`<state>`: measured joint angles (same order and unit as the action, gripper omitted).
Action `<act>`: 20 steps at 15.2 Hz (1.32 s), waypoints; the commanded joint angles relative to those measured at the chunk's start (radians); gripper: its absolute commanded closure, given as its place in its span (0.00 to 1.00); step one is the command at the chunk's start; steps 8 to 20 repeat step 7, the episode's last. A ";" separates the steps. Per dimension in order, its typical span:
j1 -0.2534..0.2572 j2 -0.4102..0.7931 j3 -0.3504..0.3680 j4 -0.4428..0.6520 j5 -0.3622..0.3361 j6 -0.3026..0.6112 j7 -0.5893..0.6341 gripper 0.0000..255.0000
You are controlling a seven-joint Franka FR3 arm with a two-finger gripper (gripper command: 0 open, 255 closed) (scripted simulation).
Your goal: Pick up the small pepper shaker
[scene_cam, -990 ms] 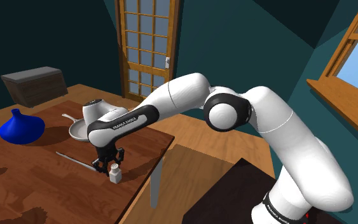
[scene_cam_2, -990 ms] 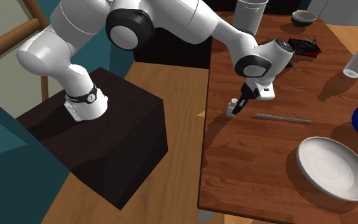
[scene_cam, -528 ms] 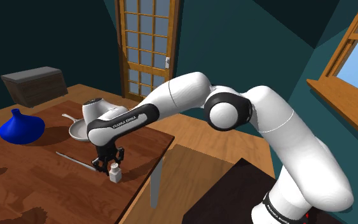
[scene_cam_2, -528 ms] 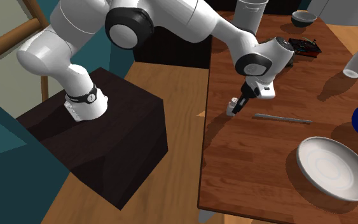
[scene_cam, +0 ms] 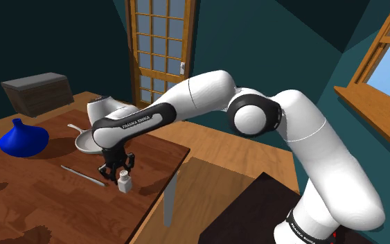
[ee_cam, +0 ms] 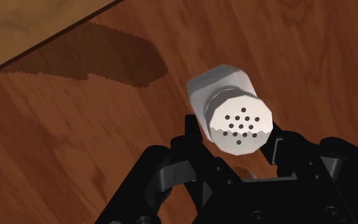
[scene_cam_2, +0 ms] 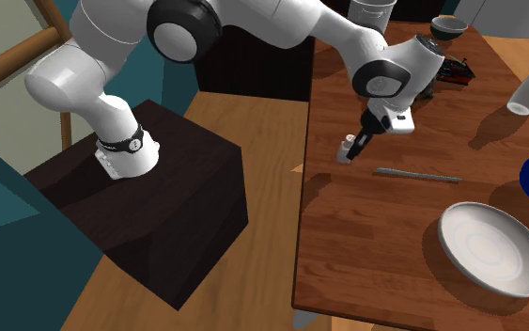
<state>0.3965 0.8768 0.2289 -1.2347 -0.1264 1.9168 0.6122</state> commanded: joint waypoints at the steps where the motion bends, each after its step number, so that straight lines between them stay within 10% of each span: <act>1: -0.001 -0.013 0.002 0.006 0.002 -0.019 -0.001 1.00; 20: -0.002 -0.039 0.005 0.017 0.006 -0.056 -0.001 1.00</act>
